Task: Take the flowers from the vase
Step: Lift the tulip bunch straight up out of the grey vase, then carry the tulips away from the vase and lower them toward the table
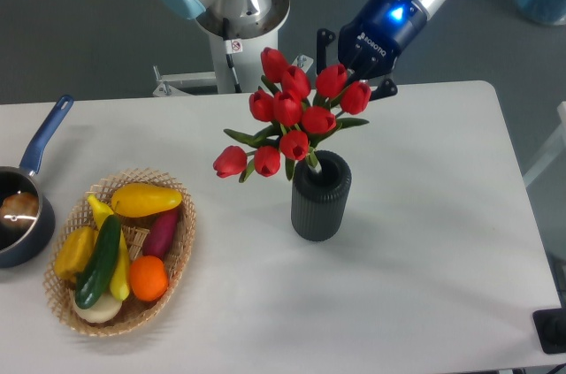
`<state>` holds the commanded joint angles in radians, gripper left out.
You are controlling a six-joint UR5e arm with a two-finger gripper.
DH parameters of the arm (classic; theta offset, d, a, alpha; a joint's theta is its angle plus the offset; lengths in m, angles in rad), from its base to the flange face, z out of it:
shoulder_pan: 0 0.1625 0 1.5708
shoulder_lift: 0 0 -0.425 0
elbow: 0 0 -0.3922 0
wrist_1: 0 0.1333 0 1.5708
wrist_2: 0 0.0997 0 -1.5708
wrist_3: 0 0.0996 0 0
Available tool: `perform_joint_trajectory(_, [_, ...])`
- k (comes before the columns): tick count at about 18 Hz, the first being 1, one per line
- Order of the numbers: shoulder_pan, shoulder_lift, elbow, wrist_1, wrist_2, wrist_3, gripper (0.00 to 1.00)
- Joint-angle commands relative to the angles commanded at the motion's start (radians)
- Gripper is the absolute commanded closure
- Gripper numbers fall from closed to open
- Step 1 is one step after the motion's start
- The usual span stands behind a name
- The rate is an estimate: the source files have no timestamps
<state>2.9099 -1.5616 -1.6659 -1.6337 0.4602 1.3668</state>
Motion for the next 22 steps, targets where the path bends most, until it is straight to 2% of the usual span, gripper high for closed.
perform_joint_trajectory(10, [0.034, 0.008, 0.077, 0.011, -0.035, -0.058, 1.0])
perform_joint_trajectory(15, [0.048, -0.011, 0.101, 0.101, -0.028, -0.06, 1.0])
perform_joint_trajectory(19, [0.089, -0.072, 0.113, 0.193, -0.022, -0.058, 1.0])
perform_joint_trajectory(22, [0.109, -0.142, 0.159, 0.239, 0.004, -0.058, 1.0])
